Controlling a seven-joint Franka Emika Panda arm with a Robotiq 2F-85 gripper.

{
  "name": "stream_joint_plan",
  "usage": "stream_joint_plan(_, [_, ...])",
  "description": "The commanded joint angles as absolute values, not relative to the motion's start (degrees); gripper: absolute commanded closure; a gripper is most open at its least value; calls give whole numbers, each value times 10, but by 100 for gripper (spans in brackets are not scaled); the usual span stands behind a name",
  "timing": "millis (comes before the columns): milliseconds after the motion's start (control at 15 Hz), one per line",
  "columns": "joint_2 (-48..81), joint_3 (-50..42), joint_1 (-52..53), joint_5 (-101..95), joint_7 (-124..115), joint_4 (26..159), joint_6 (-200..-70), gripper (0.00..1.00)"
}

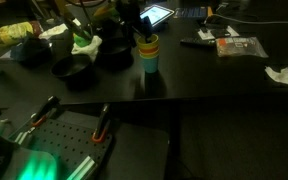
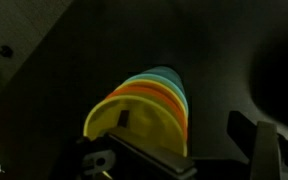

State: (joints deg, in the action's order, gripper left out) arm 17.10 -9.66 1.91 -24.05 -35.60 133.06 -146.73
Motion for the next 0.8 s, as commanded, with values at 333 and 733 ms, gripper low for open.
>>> stream_joint_plan(333, [182,-120,37,-246,-361,1329,-1516,30])
stream_joint_plan(733, [182,-137,54,-254,-375,1326,-1501,79])
